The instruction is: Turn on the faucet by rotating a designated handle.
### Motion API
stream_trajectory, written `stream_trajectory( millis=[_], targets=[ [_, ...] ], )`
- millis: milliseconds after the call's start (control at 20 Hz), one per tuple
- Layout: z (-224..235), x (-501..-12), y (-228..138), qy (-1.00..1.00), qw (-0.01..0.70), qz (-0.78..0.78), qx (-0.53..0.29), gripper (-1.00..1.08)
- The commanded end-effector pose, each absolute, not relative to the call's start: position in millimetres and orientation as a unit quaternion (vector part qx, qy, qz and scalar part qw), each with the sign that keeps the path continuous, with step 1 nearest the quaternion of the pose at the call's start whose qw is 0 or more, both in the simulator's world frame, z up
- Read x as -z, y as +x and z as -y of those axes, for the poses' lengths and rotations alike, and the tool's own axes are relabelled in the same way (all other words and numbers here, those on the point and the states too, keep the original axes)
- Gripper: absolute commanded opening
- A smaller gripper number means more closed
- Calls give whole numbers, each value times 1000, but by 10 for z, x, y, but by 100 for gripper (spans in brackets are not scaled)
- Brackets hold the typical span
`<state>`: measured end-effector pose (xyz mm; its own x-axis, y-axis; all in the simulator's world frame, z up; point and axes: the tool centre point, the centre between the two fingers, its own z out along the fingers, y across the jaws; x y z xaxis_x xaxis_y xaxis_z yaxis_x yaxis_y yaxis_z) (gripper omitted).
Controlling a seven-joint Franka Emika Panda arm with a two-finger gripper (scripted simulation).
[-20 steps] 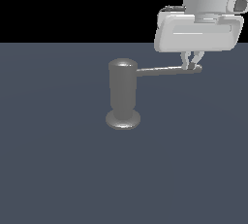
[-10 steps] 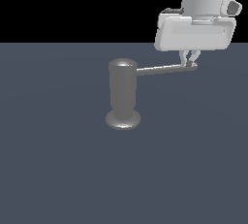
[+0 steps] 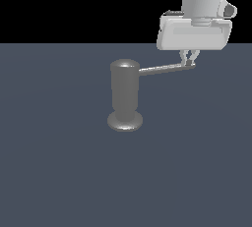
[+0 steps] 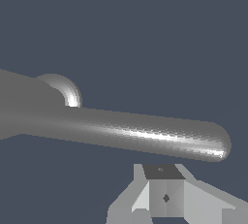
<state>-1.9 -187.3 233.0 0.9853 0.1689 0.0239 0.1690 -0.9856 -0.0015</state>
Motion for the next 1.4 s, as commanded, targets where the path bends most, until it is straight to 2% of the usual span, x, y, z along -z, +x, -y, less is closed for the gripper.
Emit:
stream_trajectory(
  millis=[0,50,1350],
  targets=[
    [2120,-2196,-88,-998,0,66,0,-100],
    [1924,-2339,-10,-997,1,81,13,-100],
    [1745,-2268,774,-997,0,73,6,-100]
  ],
)
